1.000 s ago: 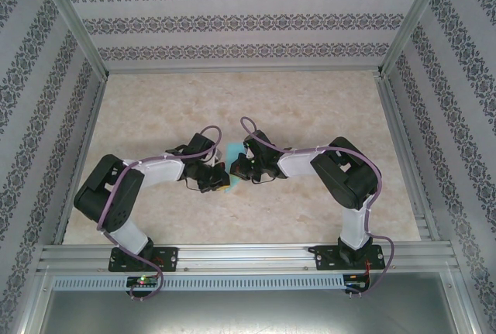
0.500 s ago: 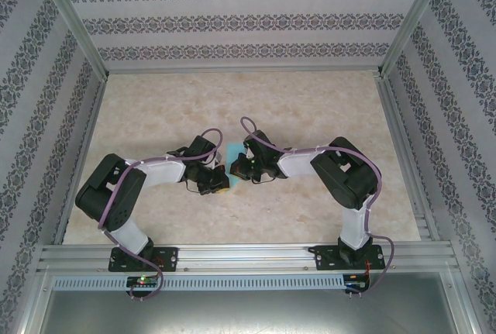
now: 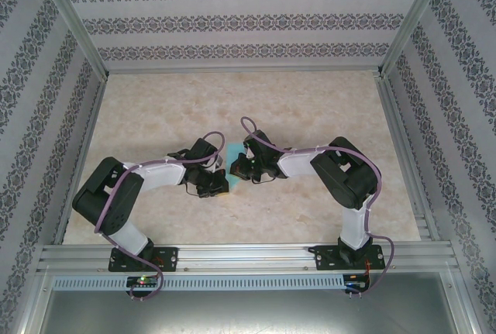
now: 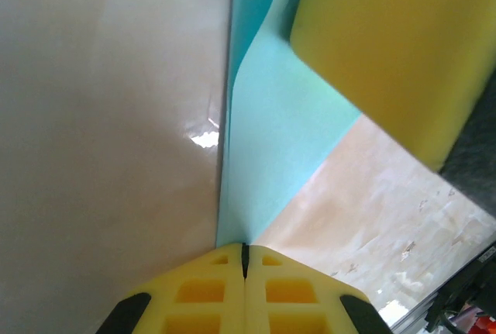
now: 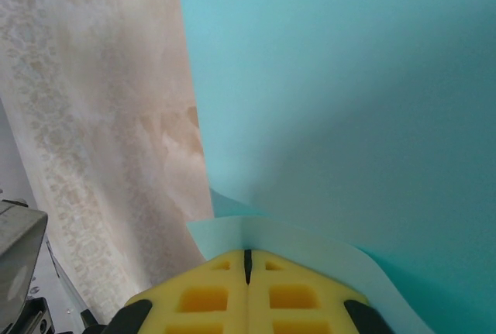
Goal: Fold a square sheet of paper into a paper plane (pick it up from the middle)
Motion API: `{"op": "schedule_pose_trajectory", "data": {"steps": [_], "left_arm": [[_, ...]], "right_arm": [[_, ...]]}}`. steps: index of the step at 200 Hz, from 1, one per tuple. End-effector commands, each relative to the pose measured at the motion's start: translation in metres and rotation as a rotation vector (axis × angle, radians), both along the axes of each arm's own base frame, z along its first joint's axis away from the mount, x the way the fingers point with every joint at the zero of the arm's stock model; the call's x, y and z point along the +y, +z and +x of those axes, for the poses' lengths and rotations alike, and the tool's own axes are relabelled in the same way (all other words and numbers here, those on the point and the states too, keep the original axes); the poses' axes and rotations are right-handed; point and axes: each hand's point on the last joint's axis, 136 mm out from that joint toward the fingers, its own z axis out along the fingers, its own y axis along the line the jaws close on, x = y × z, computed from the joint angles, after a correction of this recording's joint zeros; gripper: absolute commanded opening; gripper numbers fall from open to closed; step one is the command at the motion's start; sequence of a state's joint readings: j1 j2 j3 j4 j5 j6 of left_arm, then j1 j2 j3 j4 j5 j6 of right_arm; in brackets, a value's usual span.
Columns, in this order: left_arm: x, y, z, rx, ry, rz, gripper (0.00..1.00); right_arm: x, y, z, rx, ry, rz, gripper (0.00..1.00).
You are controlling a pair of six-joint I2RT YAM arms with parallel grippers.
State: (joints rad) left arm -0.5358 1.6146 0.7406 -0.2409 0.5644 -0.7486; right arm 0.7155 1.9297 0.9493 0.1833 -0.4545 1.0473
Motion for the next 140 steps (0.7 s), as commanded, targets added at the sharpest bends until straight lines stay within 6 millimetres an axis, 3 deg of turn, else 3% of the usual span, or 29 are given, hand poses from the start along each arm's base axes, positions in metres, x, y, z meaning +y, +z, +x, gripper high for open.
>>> {"op": "schedule_pose_trajectory", "data": {"steps": [1,29,72,140], "left_arm": [[0.014,-0.013,-0.026,0.070,-0.042,0.084,0.00],[0.020,-0.008,-0.024,0.044,-0.050,0.118,0.00],[0.002,0.030,0.005,-0.121,-0.023,0.011,0.00],[-0.009,0.011,0.020,-0.098,0.001,0.005,0.00]], "right_arm": [[-0.034,-0.056,-0.023,0.131,-0.033,-0.182,0.01],[-0.034,-0.057,-0.023,0.132,-0.033,-0.181,0.01],[-0.033,-0.056,-0.022,0.132,-0.034,-0.171,0.01],[-0.030,-0.051,-0.020,0.127,-0.033,-0.148,0.01]]}}
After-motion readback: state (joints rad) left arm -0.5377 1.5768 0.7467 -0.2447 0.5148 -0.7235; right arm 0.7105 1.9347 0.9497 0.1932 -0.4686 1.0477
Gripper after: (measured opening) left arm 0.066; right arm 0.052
